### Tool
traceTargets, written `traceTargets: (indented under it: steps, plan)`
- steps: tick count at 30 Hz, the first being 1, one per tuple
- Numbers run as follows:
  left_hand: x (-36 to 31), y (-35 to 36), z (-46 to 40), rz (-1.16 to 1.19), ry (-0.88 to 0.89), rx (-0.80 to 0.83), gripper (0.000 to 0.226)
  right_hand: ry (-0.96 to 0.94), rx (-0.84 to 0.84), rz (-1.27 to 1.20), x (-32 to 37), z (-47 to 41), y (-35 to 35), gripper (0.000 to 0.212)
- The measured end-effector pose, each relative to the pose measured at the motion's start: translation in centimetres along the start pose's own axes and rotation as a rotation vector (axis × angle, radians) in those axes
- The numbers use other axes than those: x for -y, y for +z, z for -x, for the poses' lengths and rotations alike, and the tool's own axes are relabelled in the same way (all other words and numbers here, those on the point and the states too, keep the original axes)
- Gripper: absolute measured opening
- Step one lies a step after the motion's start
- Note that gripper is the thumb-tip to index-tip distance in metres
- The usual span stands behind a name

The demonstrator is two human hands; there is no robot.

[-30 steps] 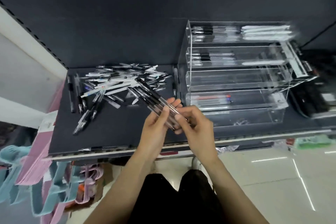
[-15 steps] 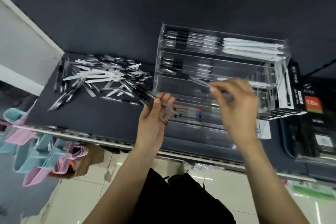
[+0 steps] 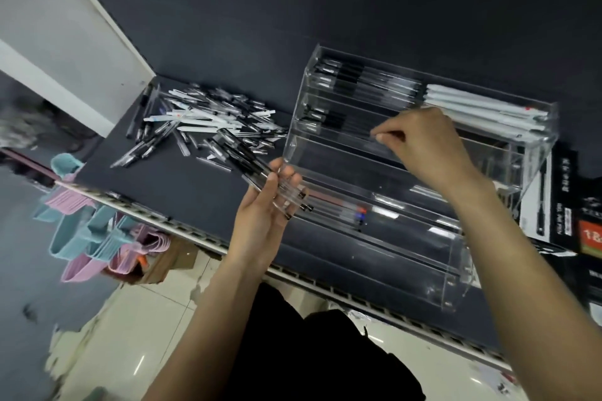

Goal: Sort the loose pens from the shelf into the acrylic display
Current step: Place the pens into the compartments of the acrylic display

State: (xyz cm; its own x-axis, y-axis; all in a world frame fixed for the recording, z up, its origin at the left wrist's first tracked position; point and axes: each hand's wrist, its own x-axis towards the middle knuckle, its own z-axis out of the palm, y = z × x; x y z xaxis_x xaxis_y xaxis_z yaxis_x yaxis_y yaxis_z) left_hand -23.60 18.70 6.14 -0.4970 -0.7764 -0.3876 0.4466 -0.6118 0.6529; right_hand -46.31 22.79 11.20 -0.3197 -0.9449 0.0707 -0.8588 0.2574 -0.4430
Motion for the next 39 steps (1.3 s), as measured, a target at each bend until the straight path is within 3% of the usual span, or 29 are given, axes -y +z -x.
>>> traceTargets:
  steps: [5,10,15,20,25,28,39]
  plan:
    - [0.0,0.4,0.3,-0.027,-0.016,0.005,0.023,-0.013,0.135,0.025,0.3,-0.2,0.0,0.025]
    - [-0.1,1.3,0.4,-0.020,-0.013,-0.010,0.024,-0.039,-0.122,-0.124,2.9,1.4,-0.8,0.019]
    - [0.5,3.4,0.8,-0.025,-0.003,0.049,0.026,-0.086,0.078,-0.249,7.1,4.7,2.1,0.019]
    - [0.9,3.7,1.1,0.002,0.008,0.042,0.030,-0.006,-0.010,-0.344,6.4,4.6,2.9,0.016]
    - [1.0,2.6,0.9,0.041,-0.003,-0.009,0.030,-0.009,-0.299,-0.120,2.3,2.4,0.3,0.015]
    - [1.0,1.7,1.0,0.037,-0.003,-0.030,0.031,0.002,-0.265,0.017,0.3,1.3,0.5,0.016]
    - [0.3,1.3,0.7,0.036,0.002,-0.041,0.033,-0.082,-0.063,0.152,-0.8,0.2,1.5,0.020]
